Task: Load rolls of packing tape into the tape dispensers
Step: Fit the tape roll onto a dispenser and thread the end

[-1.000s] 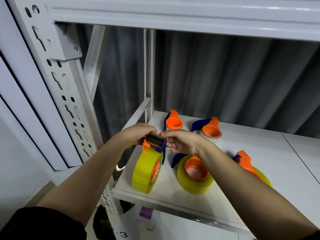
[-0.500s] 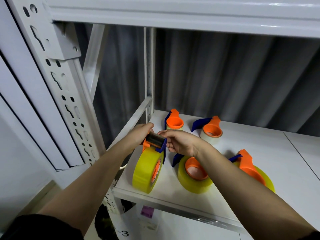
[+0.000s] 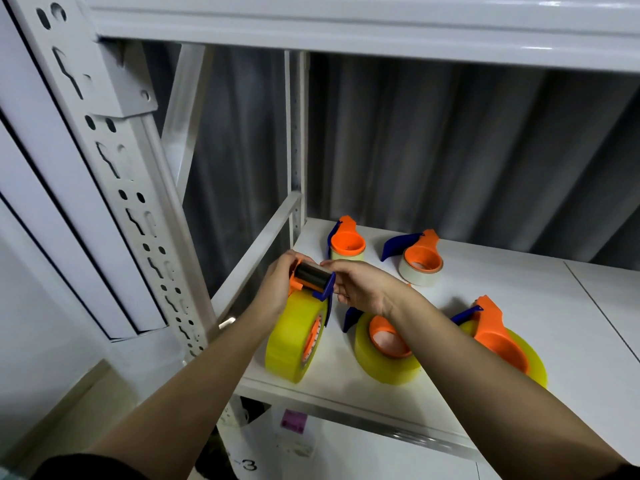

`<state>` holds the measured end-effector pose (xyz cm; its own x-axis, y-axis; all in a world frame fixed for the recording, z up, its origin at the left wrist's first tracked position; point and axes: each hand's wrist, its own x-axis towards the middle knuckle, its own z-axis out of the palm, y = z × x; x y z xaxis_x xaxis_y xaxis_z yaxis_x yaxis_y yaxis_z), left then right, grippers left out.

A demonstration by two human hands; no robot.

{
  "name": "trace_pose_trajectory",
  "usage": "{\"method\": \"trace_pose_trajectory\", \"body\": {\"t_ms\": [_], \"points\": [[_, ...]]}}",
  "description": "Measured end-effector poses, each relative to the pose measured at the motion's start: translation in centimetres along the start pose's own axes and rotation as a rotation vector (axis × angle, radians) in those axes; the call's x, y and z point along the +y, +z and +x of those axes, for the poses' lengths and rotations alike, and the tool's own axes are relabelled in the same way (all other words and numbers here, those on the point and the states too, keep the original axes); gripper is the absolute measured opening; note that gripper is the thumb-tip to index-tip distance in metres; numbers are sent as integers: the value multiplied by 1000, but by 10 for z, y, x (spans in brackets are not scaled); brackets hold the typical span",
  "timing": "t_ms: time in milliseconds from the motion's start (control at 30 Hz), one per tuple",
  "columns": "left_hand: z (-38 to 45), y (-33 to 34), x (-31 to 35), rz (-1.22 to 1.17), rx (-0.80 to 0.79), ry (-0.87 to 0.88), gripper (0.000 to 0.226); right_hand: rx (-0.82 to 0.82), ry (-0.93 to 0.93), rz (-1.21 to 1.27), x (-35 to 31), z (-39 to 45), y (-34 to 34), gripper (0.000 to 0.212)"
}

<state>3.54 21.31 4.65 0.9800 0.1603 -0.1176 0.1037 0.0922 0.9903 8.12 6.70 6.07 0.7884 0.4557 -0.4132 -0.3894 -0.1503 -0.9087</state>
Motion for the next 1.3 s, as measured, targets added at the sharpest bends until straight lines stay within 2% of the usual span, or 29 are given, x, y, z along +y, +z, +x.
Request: {"method": "trace_pose_trajectory", "body": {"t_ms": [233, 433, 567, 667, 767, 867, 933, 1000, 1067, 1200, 1300], "points": [[3, 0, 0, 42, 70, -54, 49, 32, 67, -4, 0, -6, 4, 24], [6, 3, 0, 18, 102, -89, 52, 63, 92, 326, 10, -6, 15, 21], [8, 5, -2, 40, 127, -35, 45, 218, 14, 456, 15, -8, 29, 17], [11, 5, -3, -13, 145, -44, 45, 289, -169, 482, 28, -9, 36, 20], [12, 5, -1, -14, 161, -38, 46, 298, -359, 315, 39, -15, 36, 26], [14, 5, -1, -35, 161, -18, 45, 226, -523, 124, 47, -23, 31, 25], [15, 5, -2, -32, 162, -8, 47, 194, -608, -9, 53, -24, 26, 39], [14, 5, -1, 9, 183, 25, 48, 190, -640, -114, 56, -22, 22, 56], [12, 5, 0, 32, 205, 57, 49, 202, -645, -174, 54, -21, 19, 62], [11, 6, 2, 122, 230, 96, 50, 234, -658, -264, 48, -20, 16, 59], [11, 7, 3, 184, 246, 144, 52, 216, -650, -240, 49, -18, 16, 56]]}}
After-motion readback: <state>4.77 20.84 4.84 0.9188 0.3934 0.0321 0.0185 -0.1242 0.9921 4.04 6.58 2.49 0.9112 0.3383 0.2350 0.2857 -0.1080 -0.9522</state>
